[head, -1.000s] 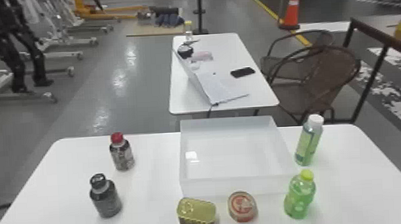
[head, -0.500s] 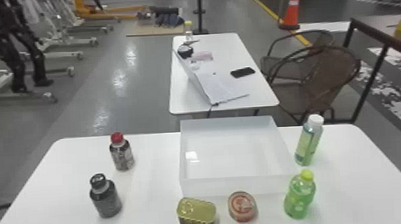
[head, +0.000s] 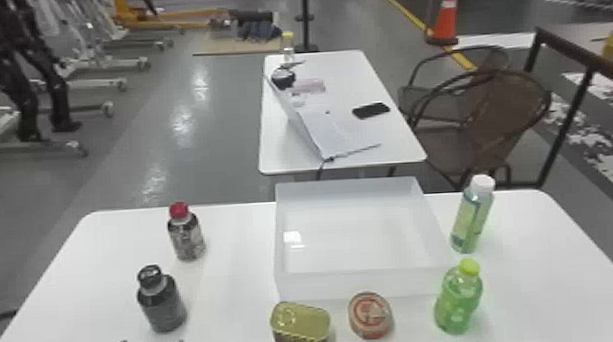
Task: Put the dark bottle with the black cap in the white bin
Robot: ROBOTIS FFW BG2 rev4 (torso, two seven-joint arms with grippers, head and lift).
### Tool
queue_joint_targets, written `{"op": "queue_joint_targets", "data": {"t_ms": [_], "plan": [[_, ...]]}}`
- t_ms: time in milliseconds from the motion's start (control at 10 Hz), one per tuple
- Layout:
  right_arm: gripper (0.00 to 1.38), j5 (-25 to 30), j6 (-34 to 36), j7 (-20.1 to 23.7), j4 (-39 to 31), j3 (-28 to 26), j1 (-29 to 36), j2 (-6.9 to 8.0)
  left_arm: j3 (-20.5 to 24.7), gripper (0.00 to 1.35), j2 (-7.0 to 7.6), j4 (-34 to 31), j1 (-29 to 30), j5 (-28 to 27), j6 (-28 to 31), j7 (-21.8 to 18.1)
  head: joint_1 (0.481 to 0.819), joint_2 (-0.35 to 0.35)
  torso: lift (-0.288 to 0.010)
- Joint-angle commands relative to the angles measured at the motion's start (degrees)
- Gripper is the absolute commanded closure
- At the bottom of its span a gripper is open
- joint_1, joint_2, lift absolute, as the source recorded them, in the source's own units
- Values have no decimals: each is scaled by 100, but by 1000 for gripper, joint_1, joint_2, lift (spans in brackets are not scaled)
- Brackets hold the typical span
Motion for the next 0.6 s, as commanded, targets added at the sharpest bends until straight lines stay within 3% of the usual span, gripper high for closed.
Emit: {"op": "queue_joint_targets", "data": {"t_ms": [0, 500], "plan": [[96, -1, -1, 0, 8, 7, -7, 0, 13, 280, -15, 246, -258, -114, -60, 41, 549, 0, -100], [94, -10, -27, 9, 43, 15, -51, 35, -66, 275, -15, 1221, -1102, -245, -359, 428, 549, 0, -100]]}}
